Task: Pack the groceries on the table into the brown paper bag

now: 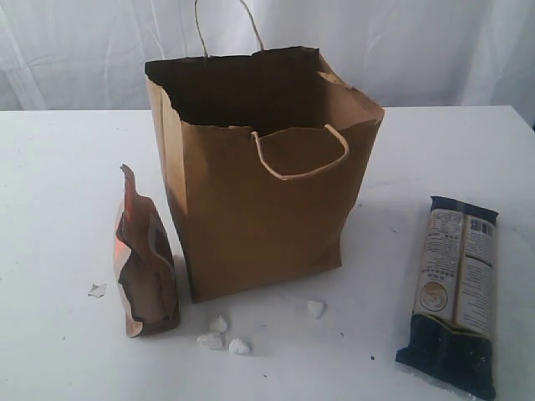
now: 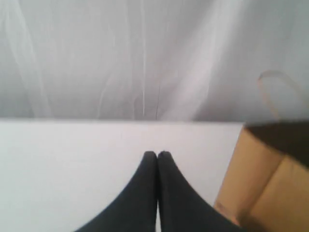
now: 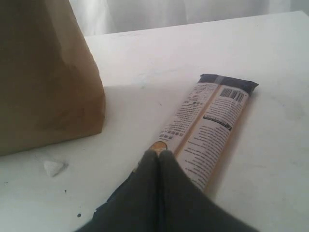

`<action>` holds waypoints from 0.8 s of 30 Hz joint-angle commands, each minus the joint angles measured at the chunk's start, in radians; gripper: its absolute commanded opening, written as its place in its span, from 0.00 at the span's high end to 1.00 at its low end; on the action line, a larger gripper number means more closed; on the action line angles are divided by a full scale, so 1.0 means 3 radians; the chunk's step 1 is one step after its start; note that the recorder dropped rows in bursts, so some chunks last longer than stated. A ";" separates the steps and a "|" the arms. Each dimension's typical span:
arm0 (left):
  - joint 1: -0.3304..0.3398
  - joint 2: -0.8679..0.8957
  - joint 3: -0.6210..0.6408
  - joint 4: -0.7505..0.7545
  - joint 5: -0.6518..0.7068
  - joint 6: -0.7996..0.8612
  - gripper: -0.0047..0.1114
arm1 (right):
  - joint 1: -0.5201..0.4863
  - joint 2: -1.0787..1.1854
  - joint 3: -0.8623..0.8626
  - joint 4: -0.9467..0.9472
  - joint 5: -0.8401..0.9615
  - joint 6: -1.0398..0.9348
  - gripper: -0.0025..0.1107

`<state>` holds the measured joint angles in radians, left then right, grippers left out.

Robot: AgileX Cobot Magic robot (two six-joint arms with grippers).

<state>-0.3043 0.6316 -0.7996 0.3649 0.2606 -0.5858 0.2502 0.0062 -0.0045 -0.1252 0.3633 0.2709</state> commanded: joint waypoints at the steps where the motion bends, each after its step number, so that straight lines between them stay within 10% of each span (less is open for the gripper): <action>1: -0.0113 -0.0012 0.0006 -0.0537 0.0928 0.0210 0.96 | -0.0020 -0.0021 0.0015 -0.0009 -0.0042 0.0009 0.98; 6: -0.0342 -0.0011 0.0006 -0.0837 0.1079 0.0472 0.82 | -0.0020 -0.0021 0.0015 -0.0009 -0.0042 0.0009 0.98; 14: -0.0553 0.0241 -0.0061 -0.0918 0.0921 0.0407 0.12 | -0.0020 -0.0021 0.0015 -0.0009 -0.0042 -0.0020 0.98; 24: -0.0823 0.1183 -0.0549 -0.0890 0.0935 0.0232 0.11 | -0.0020 -0.0021 0.0015 -0.0009 -0.0042 -0.0020 0.98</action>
<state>-0.5333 0.9326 -0.9288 0.0981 0.5418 -0.4913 0.2502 0.0062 -0.0045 -0.1252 0.3633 0.2709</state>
